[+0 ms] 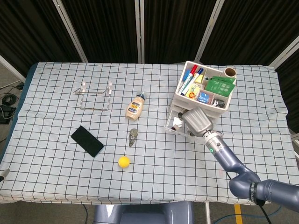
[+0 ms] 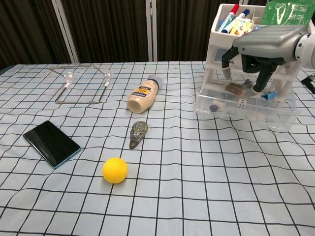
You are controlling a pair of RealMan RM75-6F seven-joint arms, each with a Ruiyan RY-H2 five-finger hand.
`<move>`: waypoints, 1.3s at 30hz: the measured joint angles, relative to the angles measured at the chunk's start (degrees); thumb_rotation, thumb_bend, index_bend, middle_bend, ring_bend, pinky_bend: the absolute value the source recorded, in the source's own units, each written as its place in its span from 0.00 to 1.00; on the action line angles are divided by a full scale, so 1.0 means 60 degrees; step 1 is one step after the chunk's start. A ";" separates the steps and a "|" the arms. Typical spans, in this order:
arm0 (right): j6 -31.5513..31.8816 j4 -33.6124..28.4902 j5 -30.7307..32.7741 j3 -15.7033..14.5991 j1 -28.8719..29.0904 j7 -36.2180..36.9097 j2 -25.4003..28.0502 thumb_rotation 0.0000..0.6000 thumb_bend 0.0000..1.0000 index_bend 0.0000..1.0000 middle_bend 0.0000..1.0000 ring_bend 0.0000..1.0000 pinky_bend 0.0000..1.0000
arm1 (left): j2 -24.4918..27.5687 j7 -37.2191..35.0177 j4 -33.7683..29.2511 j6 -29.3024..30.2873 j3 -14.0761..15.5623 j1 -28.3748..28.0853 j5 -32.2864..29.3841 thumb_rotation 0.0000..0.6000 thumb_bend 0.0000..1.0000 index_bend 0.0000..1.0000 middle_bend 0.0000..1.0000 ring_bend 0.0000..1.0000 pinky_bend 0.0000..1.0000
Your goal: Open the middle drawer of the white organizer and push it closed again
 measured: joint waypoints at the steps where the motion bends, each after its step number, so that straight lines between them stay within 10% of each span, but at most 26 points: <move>1: 0.0047 0.0064 0.0000 -0.0013 -0.0006 0.0005 -0.0068 1.00 0.06 0.45 1.00 1.00 0.76 | -0.0002 0.0010 0.0000 -0.0022 -0.0002 -0.0009 -0.0011 1.00 0.10 0.00 0.00 0.00 0.00; 39: 0.1401 0.1027 -0.0944 -0.0638 -0.0525 -0.0744 -0.1122 1.00 0.06 0.50 1.00 1.00 0.78 | 0.0030 -0.0021 0.0008 -0.0307 0.0109 -0.0099 -0.0024 1.00 0.10 0.00 0.00 0.00 0.00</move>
